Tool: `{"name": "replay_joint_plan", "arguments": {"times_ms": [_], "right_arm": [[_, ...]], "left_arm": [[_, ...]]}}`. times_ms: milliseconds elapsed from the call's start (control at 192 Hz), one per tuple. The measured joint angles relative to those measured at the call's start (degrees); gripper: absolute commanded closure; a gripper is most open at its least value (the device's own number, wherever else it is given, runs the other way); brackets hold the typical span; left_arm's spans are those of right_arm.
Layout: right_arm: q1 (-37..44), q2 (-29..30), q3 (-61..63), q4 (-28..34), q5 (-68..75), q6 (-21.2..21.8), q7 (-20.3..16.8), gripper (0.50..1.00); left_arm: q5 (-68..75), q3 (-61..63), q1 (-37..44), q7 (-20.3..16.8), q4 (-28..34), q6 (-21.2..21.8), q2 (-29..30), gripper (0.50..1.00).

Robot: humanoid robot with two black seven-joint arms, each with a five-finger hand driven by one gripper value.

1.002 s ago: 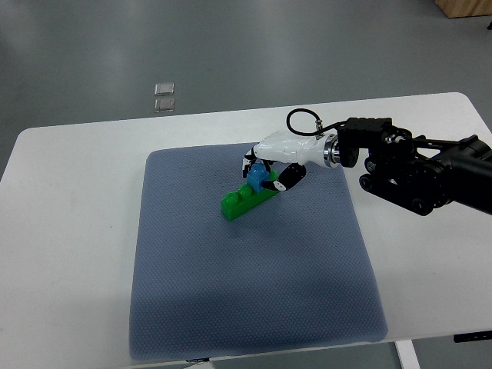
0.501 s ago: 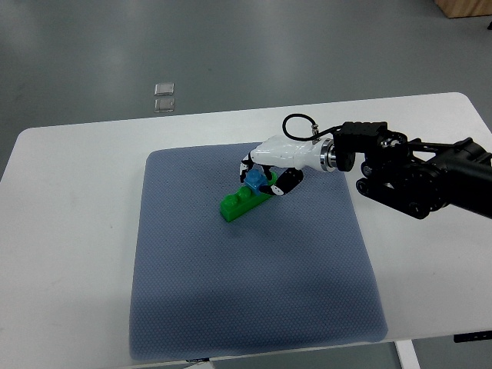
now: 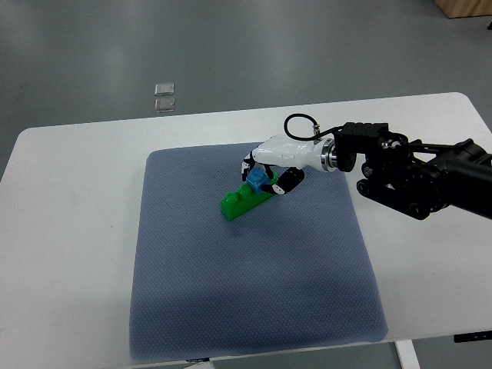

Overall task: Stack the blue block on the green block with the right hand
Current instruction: 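Lower the blue block onto the green block's studs and press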

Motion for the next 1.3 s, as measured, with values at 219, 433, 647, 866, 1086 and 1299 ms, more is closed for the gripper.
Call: {"name": "replay_joint_plan", "arguments": {"times_ms": [219,433,647,866,1086,1299], "right_arm": [[0.0,-0.1,0.2,0.1,0.3,0.0,0.0,0.744],[0.1,-0.2,0.3,0.2,0.4,0.0,0.1,0.740],[0.2,-0.2,0.4,0.4,0.5,0.1,0.1,0.705],[0.2,-0.2,0.4,0.6,0.7,0.1,0.2,0.673],[0.2,-0.1,0.8,0.7,0.8,0.1,0.3,0.589],[0.3,-0.2,0.9,0.8,0.9,0.5,0.4,0.585]], "left_arm": [[0.0,0.0,0.0,0.0,0.0,0.0,0.0,0.500],[0.0,0.0,0.0,0.0,0.0,0.0,0.0,0.500],[0.0,0.0,0.0,0.0,0.0,0.0,0.0,0.500],[0.0,0.0,0.0,0.0,0.0,0.0,0.0,0.500],[0.0,0.0,0.0,0.0,0.0,0.0,0.0,0.500],[0.0,0.0,0.0,0.0,0.0,0.0,0.0,0.500]]}}
